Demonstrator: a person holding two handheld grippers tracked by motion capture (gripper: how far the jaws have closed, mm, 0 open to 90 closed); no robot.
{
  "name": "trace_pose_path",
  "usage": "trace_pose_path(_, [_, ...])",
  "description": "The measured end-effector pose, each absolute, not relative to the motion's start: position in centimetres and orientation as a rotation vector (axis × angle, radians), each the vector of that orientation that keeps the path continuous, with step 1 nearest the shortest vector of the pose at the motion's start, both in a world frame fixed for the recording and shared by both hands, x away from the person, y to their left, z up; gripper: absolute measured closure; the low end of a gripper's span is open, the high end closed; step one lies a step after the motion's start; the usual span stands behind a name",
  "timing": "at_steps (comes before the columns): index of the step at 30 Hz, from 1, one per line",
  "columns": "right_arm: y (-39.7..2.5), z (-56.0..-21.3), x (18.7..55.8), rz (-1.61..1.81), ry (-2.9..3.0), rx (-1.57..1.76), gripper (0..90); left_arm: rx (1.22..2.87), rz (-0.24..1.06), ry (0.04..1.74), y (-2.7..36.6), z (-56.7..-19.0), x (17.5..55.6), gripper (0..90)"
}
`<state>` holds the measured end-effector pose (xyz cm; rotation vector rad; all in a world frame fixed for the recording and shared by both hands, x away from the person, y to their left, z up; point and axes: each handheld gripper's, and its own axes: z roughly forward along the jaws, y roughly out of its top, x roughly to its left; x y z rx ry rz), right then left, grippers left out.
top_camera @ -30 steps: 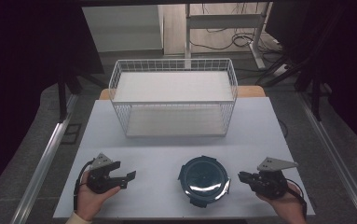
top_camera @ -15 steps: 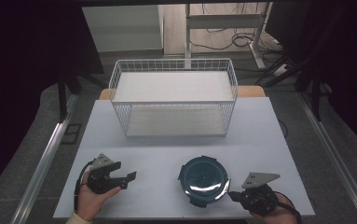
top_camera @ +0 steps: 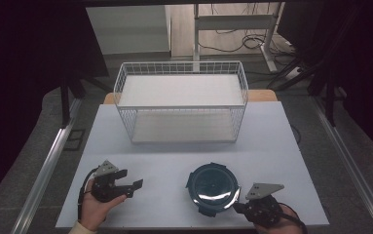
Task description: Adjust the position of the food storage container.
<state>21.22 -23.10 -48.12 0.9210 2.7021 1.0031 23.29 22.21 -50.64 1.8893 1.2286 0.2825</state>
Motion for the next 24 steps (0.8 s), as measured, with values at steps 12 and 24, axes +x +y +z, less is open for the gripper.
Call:
trace_pose_path(12, [-21.2, -48.3, 21.0, 0.920, 2.687, 0.897, 89.7, 1.892, 0.281, 1.230, 22.0, -50.7, 23.3, 22.6])
trace_pose_path(24, [-20.0, -48.4, 22.0, 0.865, 2.630, 0.866, 89.7, 1.879, 0.283, 1.226, 22.1, -50.6, 23.4, 22.7])
